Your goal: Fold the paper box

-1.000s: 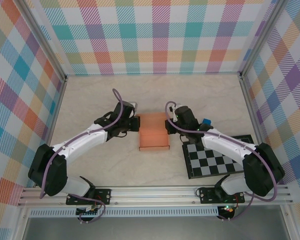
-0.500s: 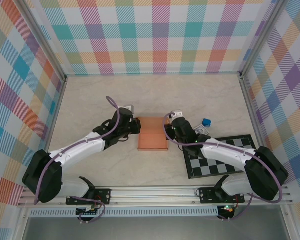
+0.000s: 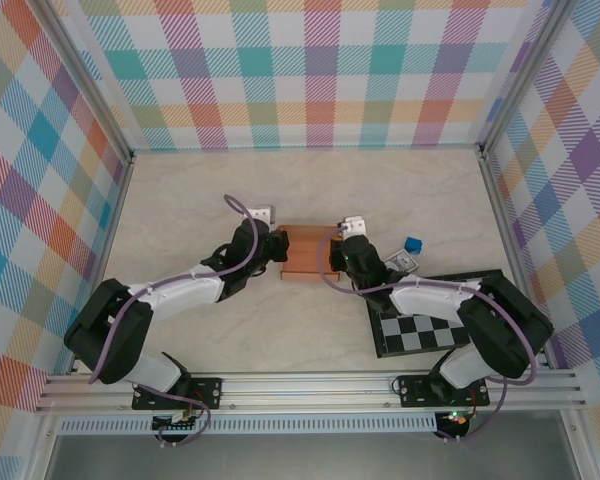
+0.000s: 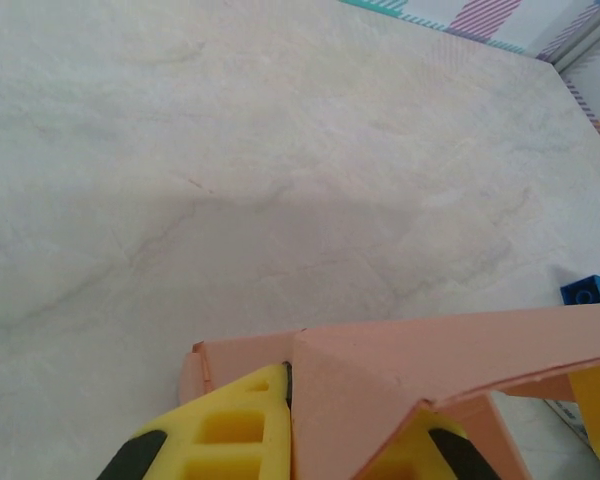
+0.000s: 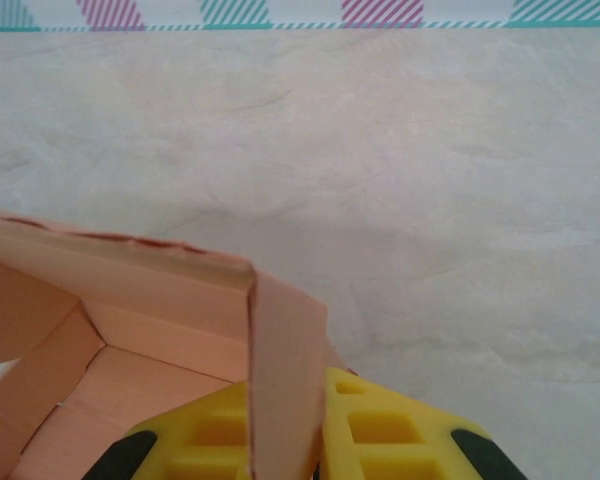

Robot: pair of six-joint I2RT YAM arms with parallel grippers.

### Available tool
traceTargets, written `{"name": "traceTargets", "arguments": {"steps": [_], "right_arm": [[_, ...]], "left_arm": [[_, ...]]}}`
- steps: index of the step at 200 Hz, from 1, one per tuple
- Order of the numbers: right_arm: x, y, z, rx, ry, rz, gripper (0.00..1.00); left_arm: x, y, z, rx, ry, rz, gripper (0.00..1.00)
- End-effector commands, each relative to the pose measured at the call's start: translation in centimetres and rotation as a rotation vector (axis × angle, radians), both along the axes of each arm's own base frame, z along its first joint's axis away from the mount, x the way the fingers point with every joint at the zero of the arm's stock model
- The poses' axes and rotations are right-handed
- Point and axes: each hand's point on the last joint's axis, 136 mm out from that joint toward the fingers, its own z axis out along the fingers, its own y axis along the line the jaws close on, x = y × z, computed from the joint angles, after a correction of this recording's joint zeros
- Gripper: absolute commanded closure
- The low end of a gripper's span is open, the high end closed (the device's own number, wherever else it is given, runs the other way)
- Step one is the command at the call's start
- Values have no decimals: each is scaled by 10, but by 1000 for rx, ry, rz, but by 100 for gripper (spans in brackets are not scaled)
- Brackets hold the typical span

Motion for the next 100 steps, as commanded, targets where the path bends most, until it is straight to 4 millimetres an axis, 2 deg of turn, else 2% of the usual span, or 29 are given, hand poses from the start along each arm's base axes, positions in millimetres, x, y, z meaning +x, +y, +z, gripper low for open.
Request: {"name": "traceTargets", "arguments": {"steps": [1,26,66,100], "right_arm": [[9,23,11,33,-46,53,87],[9,23,1,38,-42,51,89],[7,16,-11,-10,-75,59,89],[3,12,-13,2,-48,47,80]], "left_arm": [[13,-33,39,-78,-135,-104,94],[14,-37,32,-89,-143,-117,94],[13,-25,10,-46,-186,-114,95],[8,-21,-4,-43,-202,-120,95]]}}
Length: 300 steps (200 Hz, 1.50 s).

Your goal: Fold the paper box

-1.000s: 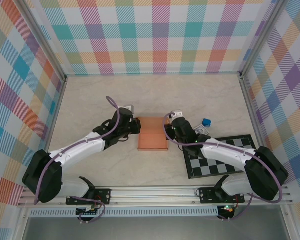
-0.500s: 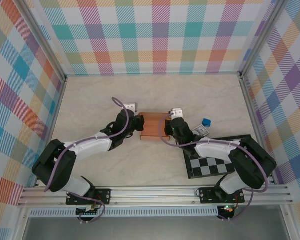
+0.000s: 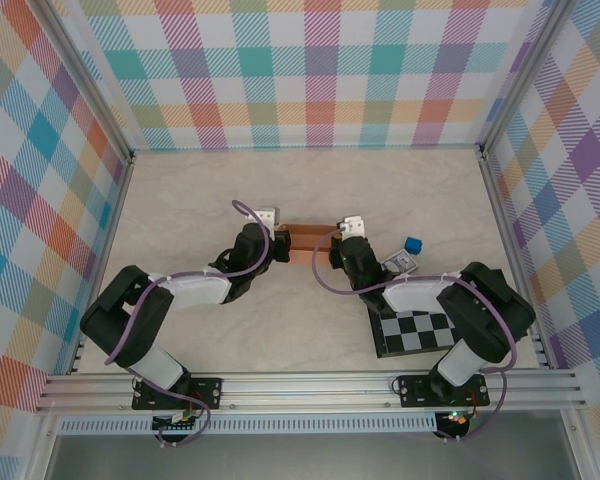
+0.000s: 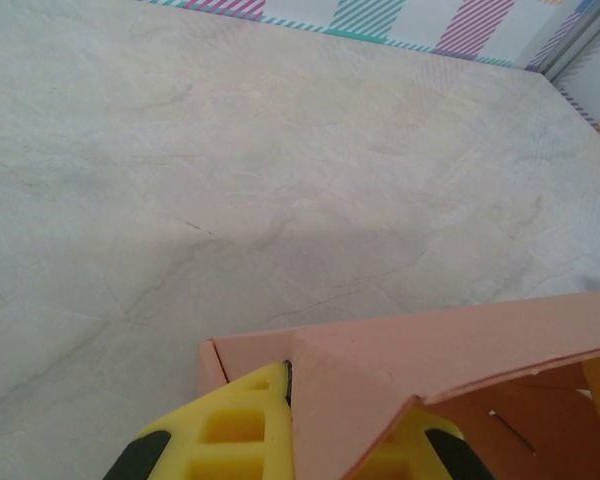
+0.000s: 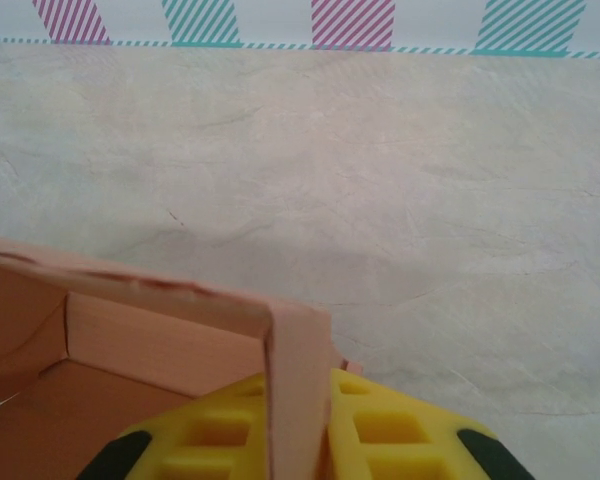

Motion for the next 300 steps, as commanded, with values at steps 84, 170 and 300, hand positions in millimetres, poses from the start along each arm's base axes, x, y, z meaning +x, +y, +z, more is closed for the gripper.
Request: {"name": "traceTargets", "arguments": {"steps": [84,170,300], "right_arm": [[-41,5,16,29,66,155,47],[-97,12,33,-167,25,612,23],[-58,-13,64,-709,-269,819,0]], "left_arm": [[-3,-2,-14,-8,-56,-16,97],[8,6,-18,51,-46,44,97],[12,-3,-18,99,-29,-26,98]]}}
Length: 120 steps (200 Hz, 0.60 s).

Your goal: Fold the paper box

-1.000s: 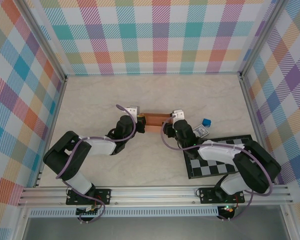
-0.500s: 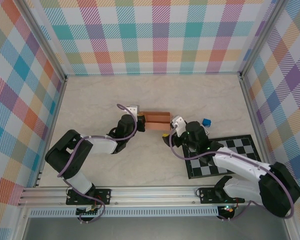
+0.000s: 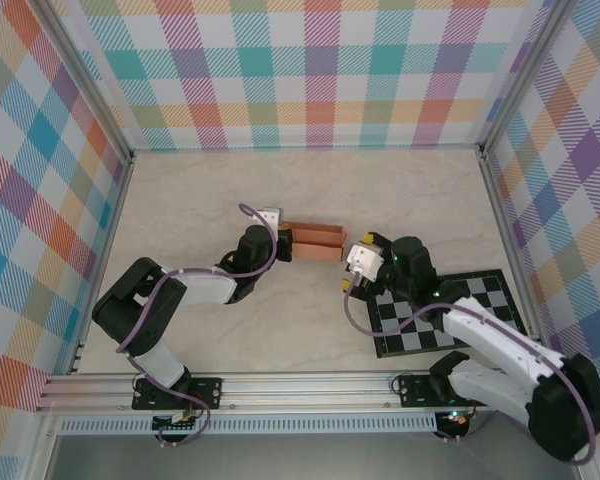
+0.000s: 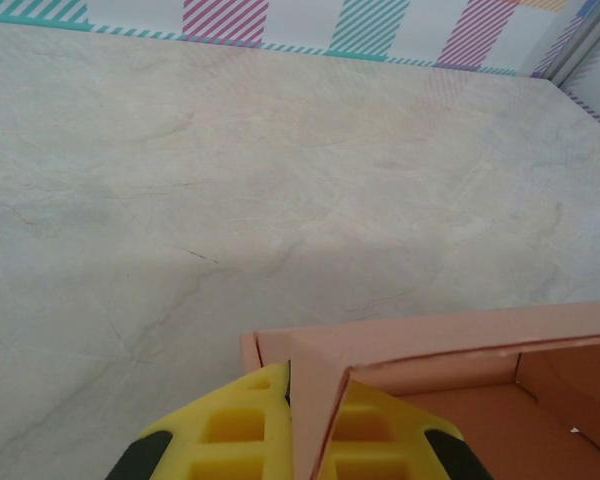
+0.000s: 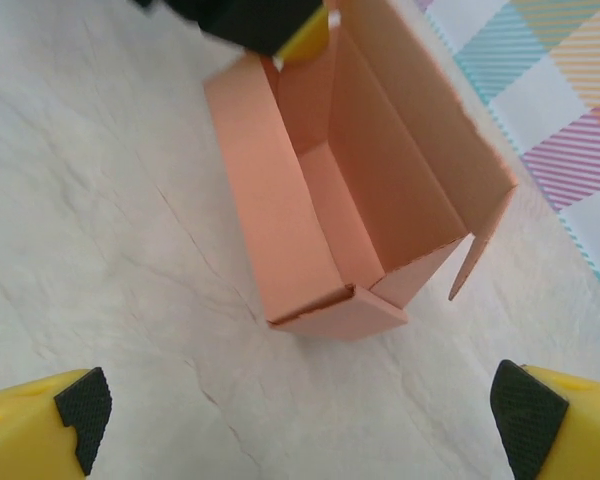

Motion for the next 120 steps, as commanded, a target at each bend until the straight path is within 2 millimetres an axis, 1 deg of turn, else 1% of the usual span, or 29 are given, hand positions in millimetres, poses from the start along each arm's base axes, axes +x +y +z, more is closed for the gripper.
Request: {"name": "traceTargets", "arguments": {"steps": [1,10,29,51,65,80,105,120], "right_arm": [[33,15,23,-55,-127,56,0],[45,21,23,-78,-127,60,0],[63,32,24,-120,-143,87,0],[70,42,18,-155,-123,148,0],[70,46,12,-168,-88,184,0],[64,52,7,-161,-40,224,0],[50,55,-3,-147,52,262,0],[48,54,-11,-152,81,259,0]], "left_arm": [[-1,-1,-11,50,40,-30,98],[-1,-1,-12,51,43,-31,98],[-1,-1,-13,57,51,-30,98],[-2,0,-16,63,57,-31,98],[-2,1,-16,64,60,-28,98],[-1,2,-17,66,65,-22,98],[-1,2,-18,66,72,-19,98],[-1,1,-18,64,74,-20,98]]}}
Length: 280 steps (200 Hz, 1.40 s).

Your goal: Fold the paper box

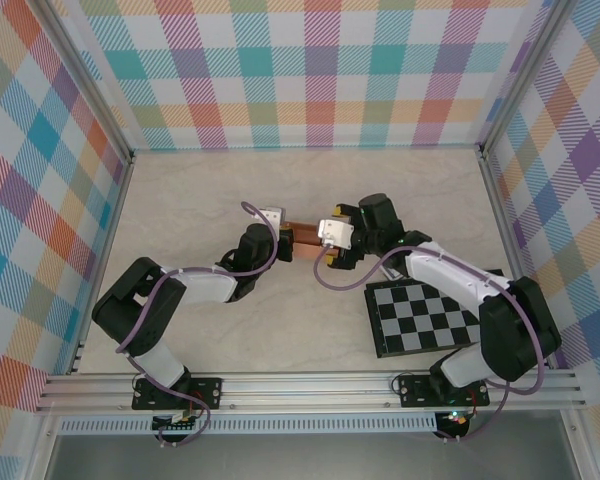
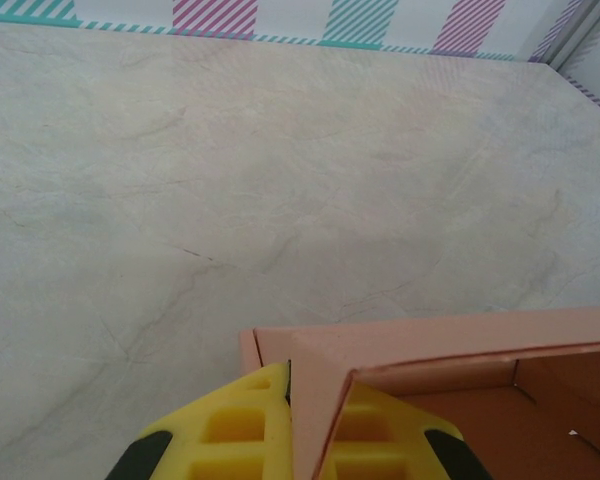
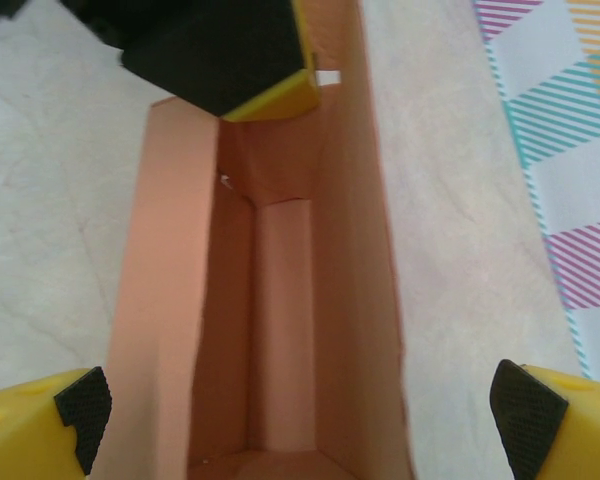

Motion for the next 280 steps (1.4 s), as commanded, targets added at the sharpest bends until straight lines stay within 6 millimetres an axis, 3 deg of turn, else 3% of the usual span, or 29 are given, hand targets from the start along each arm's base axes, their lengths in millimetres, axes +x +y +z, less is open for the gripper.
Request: {"name": "traceTargets", "arguments": {"steps": [1,77,205,221,248,280], "right_arm": [[-16,4,-12,1,95,57,0],[-10,-6,-33,-66,30,29,0],[2,-4,-59,-108,-43,-22,0],[3,-4,-61,-115,-33,-29,2],[8,-6,-60,-117,-31,-58,8],[9,-5,-57,-105,-16,-59,23]], "left_arm": [[-1,4,-17,41,63,0,98],[1,2,-17,49,85,-2,98],[1,-1,-22,43,108,-10,98],[-1,-2,-21,41,106,-20,93],[-8,-1,-13,55,90,-54,75],[-19,2,3,75,65,-107,68]]}}
